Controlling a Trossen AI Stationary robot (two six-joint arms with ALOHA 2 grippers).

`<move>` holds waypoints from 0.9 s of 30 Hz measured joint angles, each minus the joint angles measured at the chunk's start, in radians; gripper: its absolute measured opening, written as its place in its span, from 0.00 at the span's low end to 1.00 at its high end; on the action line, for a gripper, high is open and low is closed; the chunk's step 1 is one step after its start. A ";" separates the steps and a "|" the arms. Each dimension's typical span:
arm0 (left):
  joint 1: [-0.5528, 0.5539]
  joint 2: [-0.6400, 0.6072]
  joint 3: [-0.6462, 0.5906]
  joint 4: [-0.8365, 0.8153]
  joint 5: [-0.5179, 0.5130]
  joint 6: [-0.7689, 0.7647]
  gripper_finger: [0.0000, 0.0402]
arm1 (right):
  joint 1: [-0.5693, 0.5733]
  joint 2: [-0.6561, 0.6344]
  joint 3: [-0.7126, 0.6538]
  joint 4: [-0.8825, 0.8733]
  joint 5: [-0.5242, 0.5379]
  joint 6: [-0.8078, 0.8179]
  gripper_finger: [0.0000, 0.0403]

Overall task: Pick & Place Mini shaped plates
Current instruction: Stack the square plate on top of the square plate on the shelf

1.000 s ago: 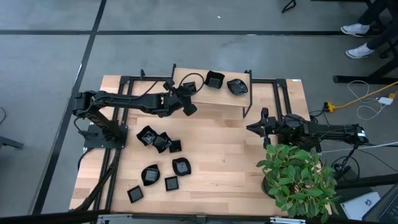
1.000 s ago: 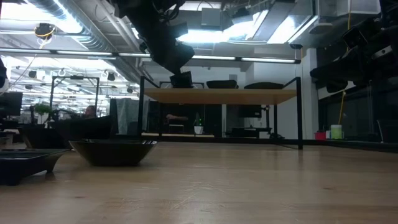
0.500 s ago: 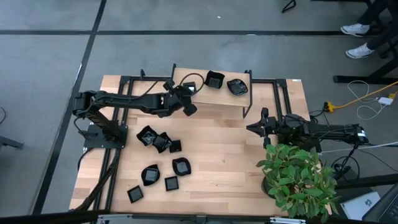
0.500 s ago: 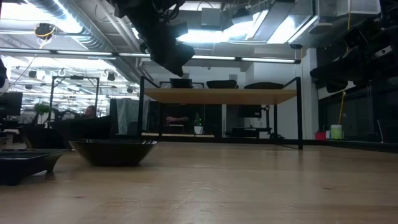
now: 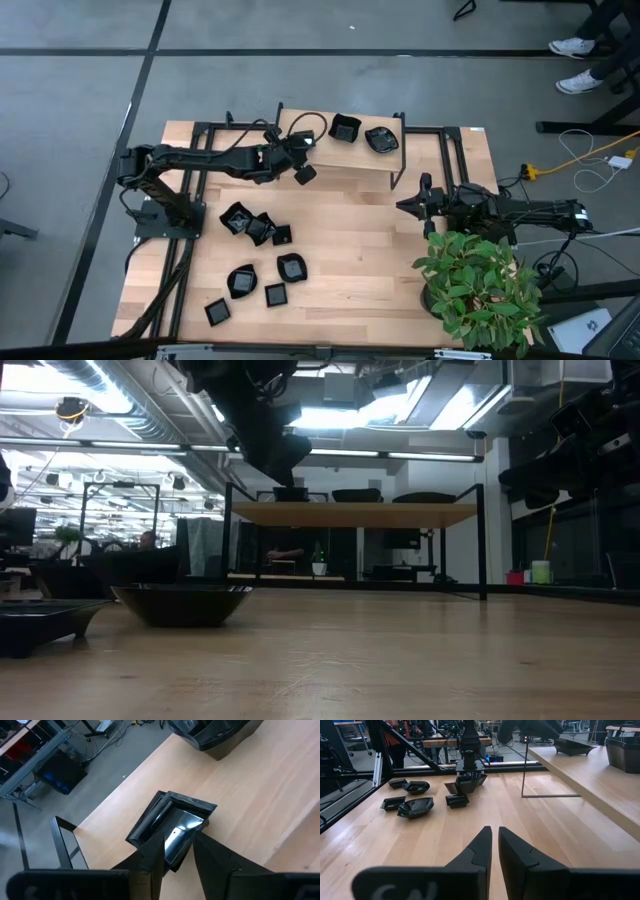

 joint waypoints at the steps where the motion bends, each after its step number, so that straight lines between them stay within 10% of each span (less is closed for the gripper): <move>1: 0.005 0.000 0.000 0.000 0.006 0.001 0.23 | 0.000 0.000 0.000 0.000 0.000 0.000 0.08; 12: 0.017 0.000 0.000 0.003 0.003 0.015 0.02 | 0.000 0.000 0.000 0.000 0.000 0.000 0.08; 27: -0.062 -0.003 0.000 0.115 -0.063 0.124 0.00 | 0.000 0.000 0.000 0.000 0.000 0.000 0.08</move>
